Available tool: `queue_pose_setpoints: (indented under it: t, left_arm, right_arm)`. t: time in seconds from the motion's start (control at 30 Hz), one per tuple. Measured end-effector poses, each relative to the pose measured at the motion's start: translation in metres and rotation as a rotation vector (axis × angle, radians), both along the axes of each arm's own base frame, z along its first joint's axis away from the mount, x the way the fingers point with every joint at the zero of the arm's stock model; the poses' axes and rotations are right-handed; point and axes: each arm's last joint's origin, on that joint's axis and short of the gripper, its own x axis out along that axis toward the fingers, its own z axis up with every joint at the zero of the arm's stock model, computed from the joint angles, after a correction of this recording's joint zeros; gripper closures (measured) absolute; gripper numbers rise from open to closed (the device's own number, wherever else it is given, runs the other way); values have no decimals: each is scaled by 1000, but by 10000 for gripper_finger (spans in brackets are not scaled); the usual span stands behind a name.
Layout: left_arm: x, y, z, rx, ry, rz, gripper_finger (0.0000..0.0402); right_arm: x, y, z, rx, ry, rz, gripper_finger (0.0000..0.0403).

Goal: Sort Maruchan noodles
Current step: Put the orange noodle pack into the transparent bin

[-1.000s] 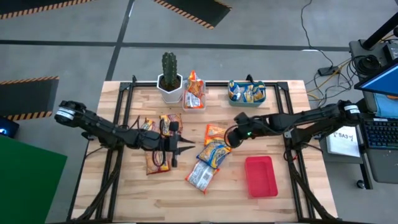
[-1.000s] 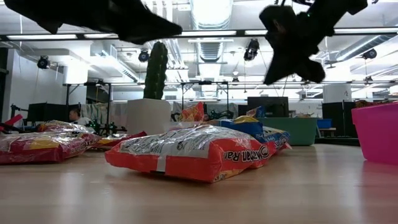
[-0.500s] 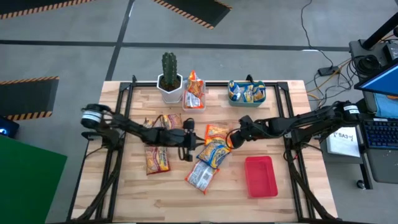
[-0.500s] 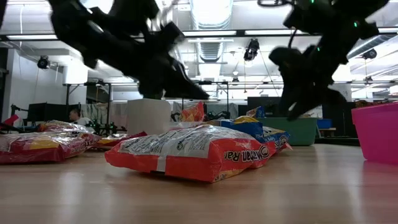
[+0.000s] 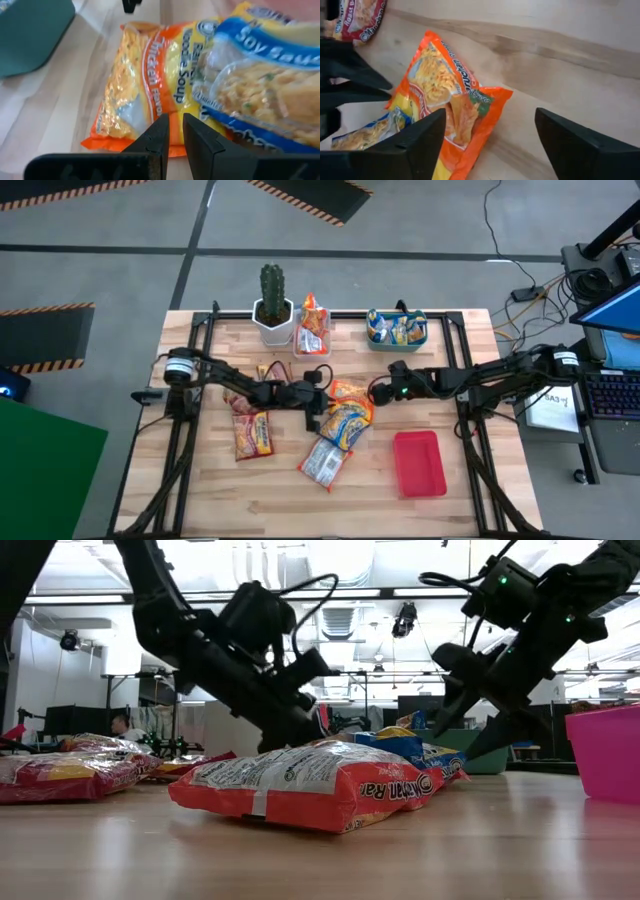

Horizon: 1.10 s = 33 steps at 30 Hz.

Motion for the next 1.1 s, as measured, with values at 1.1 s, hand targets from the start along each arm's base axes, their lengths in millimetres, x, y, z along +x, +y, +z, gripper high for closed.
queue_pose_setpoints:
  t: [1.1]
  left_arm:
    - [9,1,-18,-23,29,16,365]
  right_arm:
    - [50,2,-42,-19,-197,160,143]
